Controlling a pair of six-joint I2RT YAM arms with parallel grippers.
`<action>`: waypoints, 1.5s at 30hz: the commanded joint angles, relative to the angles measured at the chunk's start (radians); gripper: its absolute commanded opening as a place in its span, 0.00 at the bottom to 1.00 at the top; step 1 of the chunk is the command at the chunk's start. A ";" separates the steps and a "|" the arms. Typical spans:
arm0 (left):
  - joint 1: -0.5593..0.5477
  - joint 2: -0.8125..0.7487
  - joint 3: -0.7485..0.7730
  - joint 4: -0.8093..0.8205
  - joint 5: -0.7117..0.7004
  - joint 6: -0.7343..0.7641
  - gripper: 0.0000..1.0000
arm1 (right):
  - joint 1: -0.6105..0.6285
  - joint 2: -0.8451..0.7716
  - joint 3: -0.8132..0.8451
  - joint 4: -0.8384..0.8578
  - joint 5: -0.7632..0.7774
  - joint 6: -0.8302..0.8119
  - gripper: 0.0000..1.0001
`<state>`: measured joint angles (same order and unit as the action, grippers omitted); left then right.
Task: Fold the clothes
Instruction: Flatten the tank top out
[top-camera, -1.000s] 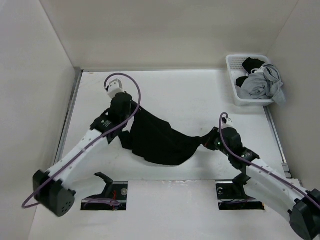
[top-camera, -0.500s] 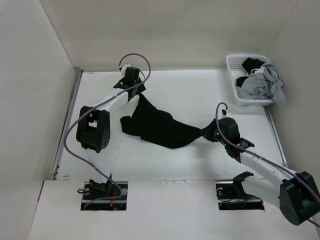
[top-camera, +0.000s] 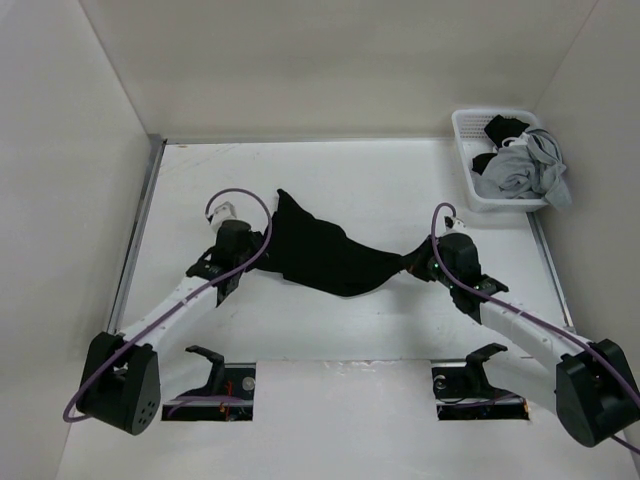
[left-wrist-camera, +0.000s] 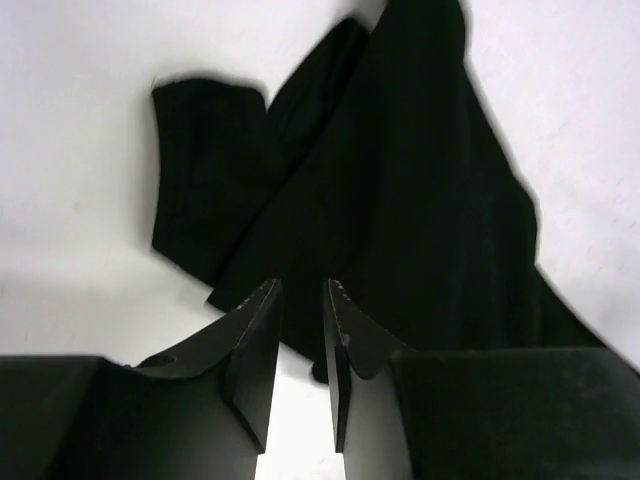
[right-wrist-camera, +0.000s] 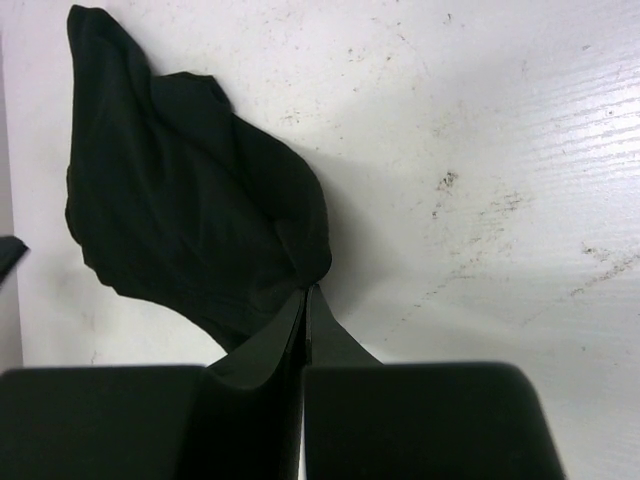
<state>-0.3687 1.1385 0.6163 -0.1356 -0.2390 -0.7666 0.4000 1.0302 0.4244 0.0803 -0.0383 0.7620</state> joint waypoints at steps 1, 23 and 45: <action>0.029 -0.048 -0.098 0.043 0.101 -0.049 0.24 | -0.002 0.007 0.025 0.062 -0.009 -0.018 0.00; 0.129 0.047 -0.182 0.212 0.164 -0.022 0.30 | 0.009 0.014 0.022 0.067 -0.023 -0.021 0.00; 0.130 0.126 -0.187 0.249 0.150 0.007 0.24 | 0.015 0.021 0.025 0.073 -0.025 -0.024 0.00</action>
<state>-0.2424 1.2663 0.4309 0.0608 -0.0784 -0.7677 0.4068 1.0443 0.4244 0.0887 -0.0544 0.7551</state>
